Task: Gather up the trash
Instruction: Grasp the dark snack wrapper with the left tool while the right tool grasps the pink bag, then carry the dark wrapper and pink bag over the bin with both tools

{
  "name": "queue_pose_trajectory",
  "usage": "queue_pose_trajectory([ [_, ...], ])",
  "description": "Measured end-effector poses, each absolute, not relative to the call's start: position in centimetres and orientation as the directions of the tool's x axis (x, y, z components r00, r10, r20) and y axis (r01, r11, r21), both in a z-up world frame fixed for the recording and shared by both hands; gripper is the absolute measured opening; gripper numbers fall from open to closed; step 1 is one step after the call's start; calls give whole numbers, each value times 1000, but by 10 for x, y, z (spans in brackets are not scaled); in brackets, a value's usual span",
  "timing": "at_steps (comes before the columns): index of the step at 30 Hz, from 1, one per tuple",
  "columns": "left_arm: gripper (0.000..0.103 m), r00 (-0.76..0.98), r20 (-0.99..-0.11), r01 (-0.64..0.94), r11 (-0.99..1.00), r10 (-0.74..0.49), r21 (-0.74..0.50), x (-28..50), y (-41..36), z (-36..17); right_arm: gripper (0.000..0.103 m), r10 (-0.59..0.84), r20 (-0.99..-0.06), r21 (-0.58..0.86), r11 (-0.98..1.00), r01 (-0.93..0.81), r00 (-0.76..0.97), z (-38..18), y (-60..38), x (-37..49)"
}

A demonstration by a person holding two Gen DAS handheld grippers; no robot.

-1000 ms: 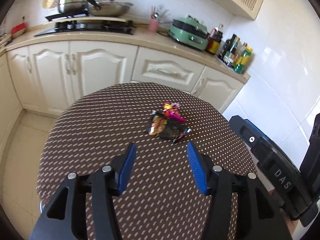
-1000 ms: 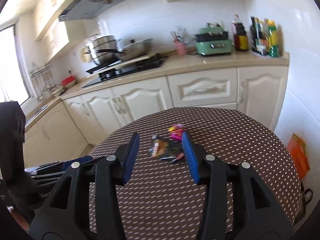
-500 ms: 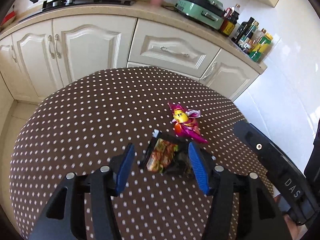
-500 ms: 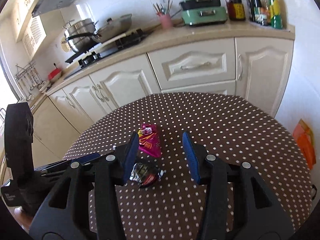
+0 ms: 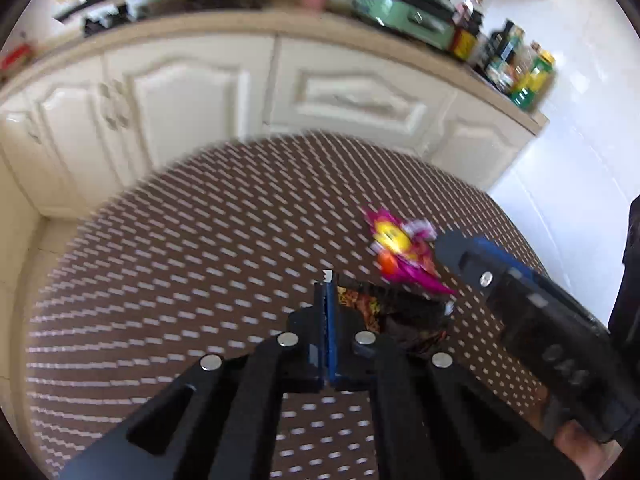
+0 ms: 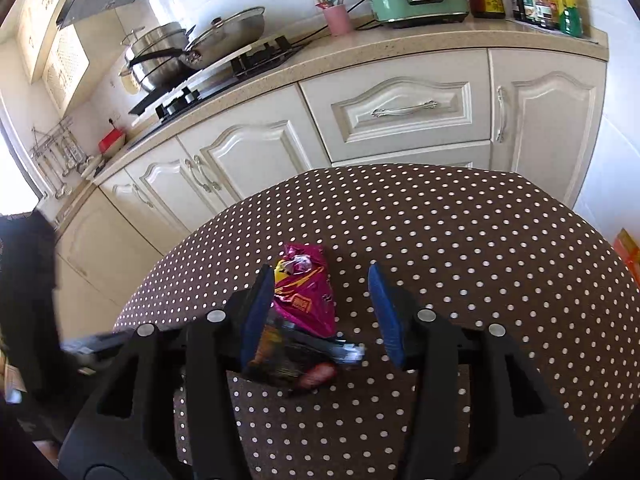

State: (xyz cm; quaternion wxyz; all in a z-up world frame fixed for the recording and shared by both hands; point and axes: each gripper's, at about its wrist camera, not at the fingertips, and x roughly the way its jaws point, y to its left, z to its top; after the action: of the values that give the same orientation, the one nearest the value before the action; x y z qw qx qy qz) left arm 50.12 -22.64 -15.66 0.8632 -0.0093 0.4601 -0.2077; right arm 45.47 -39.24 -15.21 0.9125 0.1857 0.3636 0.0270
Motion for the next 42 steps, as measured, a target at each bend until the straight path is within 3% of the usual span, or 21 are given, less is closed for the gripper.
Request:
queue_pose_trajectory([
  [8, 0, 540, -776, 251, 942, -326, -221, 499, -188, -145, 51, 162, -714, 264, 963, 47, 681, -168, -367, 473],
  [9, 0, 546, -773, 239, 944, -324, -227, 497, -181, -144, 50, 147, -725, 240, 970, 47, 672, -172, -364, 475],
  [10, 0, 550, -773, 228, 947, -317, -226, 496, -176, -143, 32, 128, -735, 215, 975, 49, 666, -176, -360, 476],
  [15, 0, 568, -753, 209, 943, -333, -259, 490, -160, -137, 31, 77, -715, 143, 989, 37, 695, -168, -350, 465],
  [42, 0, 627, -622, 160, 859, -469, -487, 357, -4, -113, 31, 348, -619, 277, 936, -219, 704, -124, -189, 342],
])
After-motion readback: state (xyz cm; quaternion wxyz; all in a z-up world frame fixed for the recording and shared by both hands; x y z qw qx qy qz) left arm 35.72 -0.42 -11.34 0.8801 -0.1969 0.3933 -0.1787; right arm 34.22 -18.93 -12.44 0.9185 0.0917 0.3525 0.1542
